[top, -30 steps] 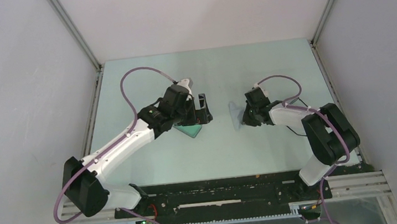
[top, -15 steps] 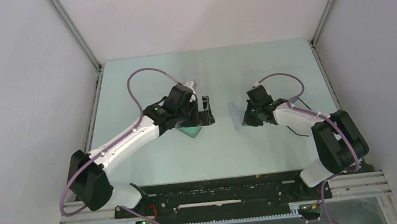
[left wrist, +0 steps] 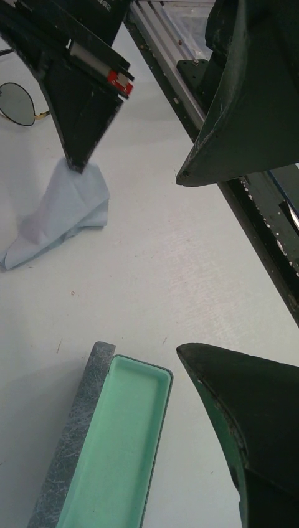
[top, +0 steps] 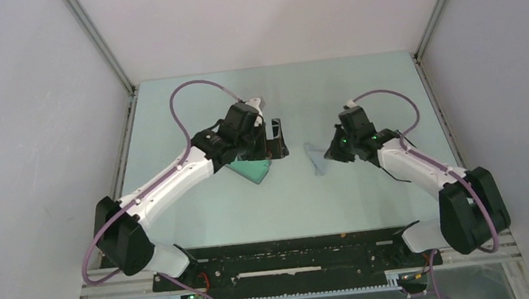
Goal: Organize the sunglasses
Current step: Adjust the glasses cleaning cloth at the center of the board.
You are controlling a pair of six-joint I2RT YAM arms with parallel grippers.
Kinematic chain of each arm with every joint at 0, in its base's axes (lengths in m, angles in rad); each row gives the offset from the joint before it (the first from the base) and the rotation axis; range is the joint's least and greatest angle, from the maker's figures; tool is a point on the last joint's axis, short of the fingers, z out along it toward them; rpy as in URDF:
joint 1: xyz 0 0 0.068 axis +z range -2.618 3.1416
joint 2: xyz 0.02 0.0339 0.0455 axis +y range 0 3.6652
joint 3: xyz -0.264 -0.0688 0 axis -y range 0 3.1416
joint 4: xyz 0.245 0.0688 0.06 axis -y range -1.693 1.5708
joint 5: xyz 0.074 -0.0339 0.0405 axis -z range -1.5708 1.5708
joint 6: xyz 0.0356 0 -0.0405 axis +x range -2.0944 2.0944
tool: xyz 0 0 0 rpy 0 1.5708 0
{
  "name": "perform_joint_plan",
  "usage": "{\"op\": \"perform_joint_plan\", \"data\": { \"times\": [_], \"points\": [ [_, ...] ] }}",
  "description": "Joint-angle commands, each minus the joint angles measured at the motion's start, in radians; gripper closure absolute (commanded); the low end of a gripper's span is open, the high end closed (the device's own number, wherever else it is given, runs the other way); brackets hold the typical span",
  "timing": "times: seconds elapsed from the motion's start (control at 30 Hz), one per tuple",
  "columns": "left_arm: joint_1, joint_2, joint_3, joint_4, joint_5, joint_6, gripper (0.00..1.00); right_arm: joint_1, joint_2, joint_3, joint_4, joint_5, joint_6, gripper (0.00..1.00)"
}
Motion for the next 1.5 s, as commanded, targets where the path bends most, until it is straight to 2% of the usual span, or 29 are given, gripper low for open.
{"op": "perform_joint_plan", "data": {
  "times": [0.0,0.13,0.33,0.53,0.63,0.77,0.93,1.0,1.2,1.33,1.47],
  "points": [
    [0.001,0.013,0.052,0.008,0.015,0.025,0.0,-0.101,-0.085,-0.134,-0.025,0.022,0.01,1.0],
    [-0.01,0.069,0.056,0.032,0.085,0.011,0.0,-0.13,-0.11,-0.241,-0.032,0.069,-0.011,1.0],
    [-0.104,0.194,0.1,0.036,0.112,0.0,0.01,-0.131,-0.11,-0.315,-0.003,0.072,0.014,1.0],
    [-0.165,0.298,0.153,0.06,0.138,-0.035,0.12,-0.157,-0.129,-0.318,0.011,0.06,0.019,1.0],
    [-0.192,0.357,0.188,0.062,0.146,-0.055,0.14,-0.186,-0.137,-0.316,0.029,0.008,0.013,1.0],
    [-0.194,0.406,0.178,0.092,0.083,-0.183,0.26,-0.209,-0.14,-0.317,0.04,-0.016,0.012,1.0],
    [-0.221,0.53,0.301,0.004,0.017,-0.236,0.31,-0.214,-0.161,-0.316,0.04,-0.02,-0.005,1.0],
    [-0.229,0.573,0.337,-0.016,0.02,-0.273,0.37,-0.217,-0.163,-0.316,0.047,-0.026,-0.016,1.0],
    [-0.242,0.638,0.349,-0.013,-0.022,-0.387,0.5,-0.226,-0.153,-0.309,0.058,-0.044,-0.043,1.0],
    [-0.268,0.684,0.428,-0.125,-0.11,-0.414,0.52,-0.226,-0.158,-0.309,0.052,-0.04,-0.06,1.0],
    [-0.288,0.714,0.475,-0.15,-0.124,-0.417,0.53,-0.226,-0.172,-0.309,0.047,-0.036,-0.07,1.0]
  ]
}}
